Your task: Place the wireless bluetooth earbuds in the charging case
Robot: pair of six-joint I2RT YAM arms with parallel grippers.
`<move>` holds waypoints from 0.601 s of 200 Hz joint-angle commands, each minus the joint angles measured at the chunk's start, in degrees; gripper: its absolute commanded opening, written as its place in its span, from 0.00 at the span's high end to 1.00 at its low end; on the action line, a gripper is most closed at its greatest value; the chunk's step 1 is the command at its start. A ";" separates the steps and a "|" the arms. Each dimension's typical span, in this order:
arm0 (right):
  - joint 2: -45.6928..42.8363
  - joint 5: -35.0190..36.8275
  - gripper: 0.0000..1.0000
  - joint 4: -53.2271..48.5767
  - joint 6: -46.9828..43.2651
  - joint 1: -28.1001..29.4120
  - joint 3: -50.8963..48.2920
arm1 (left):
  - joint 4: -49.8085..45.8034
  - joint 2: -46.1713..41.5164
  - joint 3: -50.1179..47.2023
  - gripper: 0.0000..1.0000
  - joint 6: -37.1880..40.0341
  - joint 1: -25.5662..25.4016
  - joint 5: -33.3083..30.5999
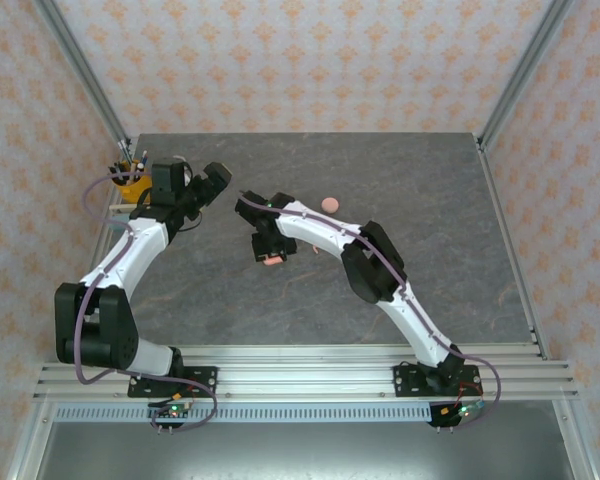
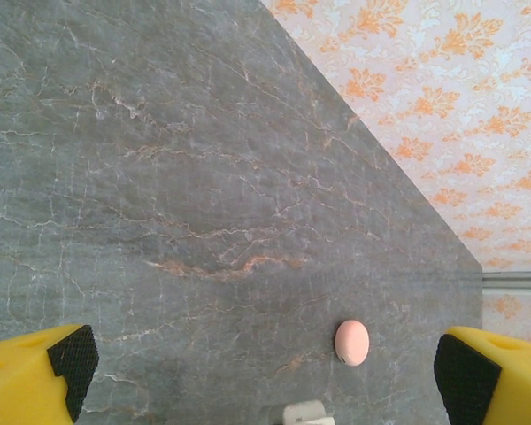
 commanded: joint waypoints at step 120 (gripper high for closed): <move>2.85 3.57 0.21 -10.64 -0.46 1.84 5.02 | 1.62 1.24 2.26 0.00 -0.38 0.55 1.02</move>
